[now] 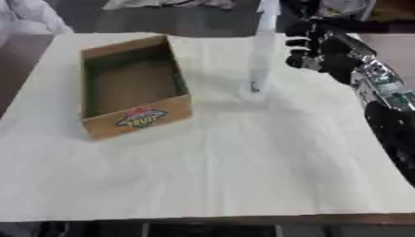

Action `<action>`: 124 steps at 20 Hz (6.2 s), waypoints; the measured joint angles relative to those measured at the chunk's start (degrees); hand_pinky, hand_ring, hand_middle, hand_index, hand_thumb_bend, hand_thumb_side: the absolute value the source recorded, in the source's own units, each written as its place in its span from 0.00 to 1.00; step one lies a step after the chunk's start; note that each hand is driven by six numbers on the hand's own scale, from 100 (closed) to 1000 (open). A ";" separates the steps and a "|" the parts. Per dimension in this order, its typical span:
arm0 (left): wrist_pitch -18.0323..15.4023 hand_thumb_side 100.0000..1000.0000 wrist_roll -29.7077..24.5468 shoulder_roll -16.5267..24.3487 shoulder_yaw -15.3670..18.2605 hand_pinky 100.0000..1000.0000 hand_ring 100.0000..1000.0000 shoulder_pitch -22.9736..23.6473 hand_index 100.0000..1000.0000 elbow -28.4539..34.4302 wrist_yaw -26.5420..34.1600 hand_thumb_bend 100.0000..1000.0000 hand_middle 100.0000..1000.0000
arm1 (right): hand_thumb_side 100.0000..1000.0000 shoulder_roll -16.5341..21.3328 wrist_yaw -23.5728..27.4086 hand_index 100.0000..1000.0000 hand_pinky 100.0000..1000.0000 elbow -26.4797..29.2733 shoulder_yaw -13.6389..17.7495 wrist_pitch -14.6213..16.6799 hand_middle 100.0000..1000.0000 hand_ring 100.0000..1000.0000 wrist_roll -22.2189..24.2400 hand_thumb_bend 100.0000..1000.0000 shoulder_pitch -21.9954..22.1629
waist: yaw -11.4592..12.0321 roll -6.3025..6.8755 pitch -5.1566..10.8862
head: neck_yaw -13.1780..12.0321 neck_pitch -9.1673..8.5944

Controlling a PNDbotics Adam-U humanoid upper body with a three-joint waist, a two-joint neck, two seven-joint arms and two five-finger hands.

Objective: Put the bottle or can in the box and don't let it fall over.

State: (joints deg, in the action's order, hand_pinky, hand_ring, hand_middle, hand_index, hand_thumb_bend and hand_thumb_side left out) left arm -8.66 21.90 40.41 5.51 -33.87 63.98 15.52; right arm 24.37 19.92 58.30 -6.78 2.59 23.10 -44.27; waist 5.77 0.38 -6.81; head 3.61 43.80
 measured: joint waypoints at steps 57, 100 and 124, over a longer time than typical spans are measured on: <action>-0.49 0.63 0.15 -1.16 0.03 0.70 0.81 0.05 0.83 2.79 2.10 1.00 0.75 | 0.00 -5.50 -1.97 0.50 0.95 -3.47 -0.35 -2.59 0.32 0.39 -5.13 0.21 -5.10 | 2.13 0.02 -4.08 | 2.15 -0.01; -0.37 0.63 0.35 -1.59 0.34 0.70 0.81 0.20 0.82 4.10 2.32 1.00 0.75 | 0.00 -9.29 4.31 0.09 0.83 3.29 -2.92 -6.60 0.00 0.18 -12.29 0.19 -16.33 | 3.68 -0.41 -4.22 | 3.92 -0.09; 0.10 0.63 -0.59 -2.72 -0.36 0.70 0.80 -5.06 0.82 6.83 2.82 1.00 0.75 | 0.00 -18.50 -3.32 0.10 0.82 -1.15 -3.88 -1.07 0.00 0.19 -19.62 0.17 -27.31 | 15.81 -1.96 -10.80 | 14.69 -5.70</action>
State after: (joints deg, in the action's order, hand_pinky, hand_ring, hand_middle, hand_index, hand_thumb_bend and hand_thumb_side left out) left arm -8.56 21.31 37.69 5.15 -38.93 70.81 18.35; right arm 5.88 16.60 57.15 -10.66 1.52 3.48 -71.58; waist 21.57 -1.58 -17.61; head 18.30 38.10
